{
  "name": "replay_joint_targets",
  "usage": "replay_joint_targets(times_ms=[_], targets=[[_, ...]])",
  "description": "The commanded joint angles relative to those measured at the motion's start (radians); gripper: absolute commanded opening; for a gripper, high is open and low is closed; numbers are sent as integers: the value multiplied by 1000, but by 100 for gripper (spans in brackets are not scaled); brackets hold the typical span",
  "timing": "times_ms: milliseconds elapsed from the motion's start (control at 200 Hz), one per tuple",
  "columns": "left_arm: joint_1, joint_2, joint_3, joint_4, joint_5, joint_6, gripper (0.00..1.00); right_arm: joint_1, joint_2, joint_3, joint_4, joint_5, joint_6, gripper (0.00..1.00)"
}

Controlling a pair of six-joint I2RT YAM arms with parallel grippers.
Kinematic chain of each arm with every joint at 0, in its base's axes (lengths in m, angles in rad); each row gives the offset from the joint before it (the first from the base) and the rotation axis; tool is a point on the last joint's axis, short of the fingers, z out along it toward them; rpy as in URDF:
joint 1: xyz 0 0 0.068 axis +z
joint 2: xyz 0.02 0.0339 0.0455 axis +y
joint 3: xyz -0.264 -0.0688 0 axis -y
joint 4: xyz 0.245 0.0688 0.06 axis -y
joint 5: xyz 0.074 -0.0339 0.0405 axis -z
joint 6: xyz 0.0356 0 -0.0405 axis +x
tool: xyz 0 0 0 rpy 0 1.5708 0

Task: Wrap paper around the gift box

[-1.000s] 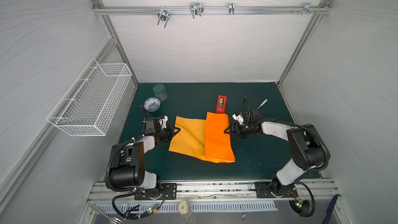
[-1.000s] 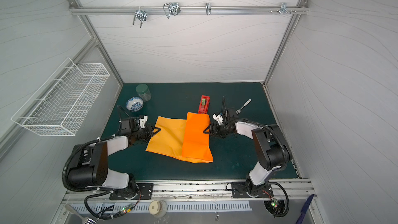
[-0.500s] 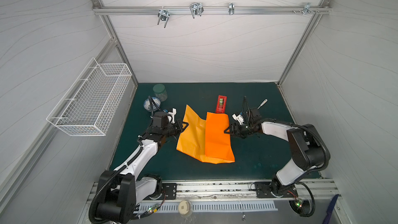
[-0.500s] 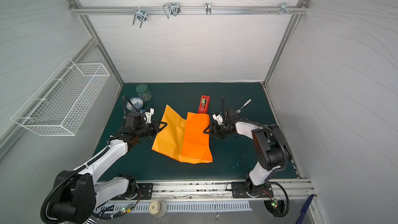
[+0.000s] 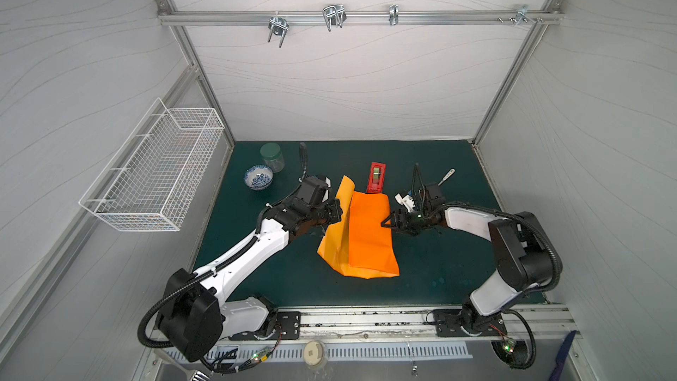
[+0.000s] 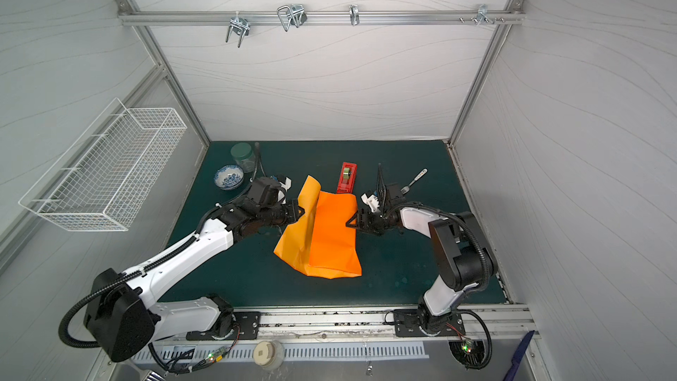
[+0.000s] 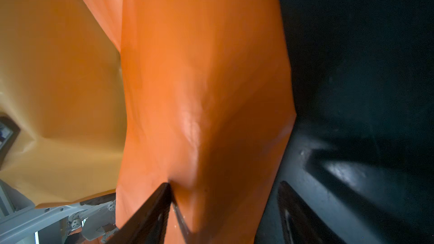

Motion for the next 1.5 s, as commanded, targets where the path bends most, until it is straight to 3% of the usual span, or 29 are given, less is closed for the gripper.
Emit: replay_joint_targets(times_ms=[0, 250, 690, 1166, 1496], targets=[[-65, 48, 78, -97, -142, -13, 0, 14, 19, -40, -112, 118, -13, 72], [-181, 149, 193, -188, -295, -7, 0, 17, 17, -40, -112, 120, -13, 71], [-299, 261, 338, -315, -472, 31, 4, 22, 20, -37, -112, 118, -14, 71], [-376, 392, 442, -337, -408, 16, 12, 22, 23, -35, -116, 124, -16, 71], [-376, 455, 453, -276, -302, -13, 6, 24, 28, -38, -110, 119, -14, 71]])
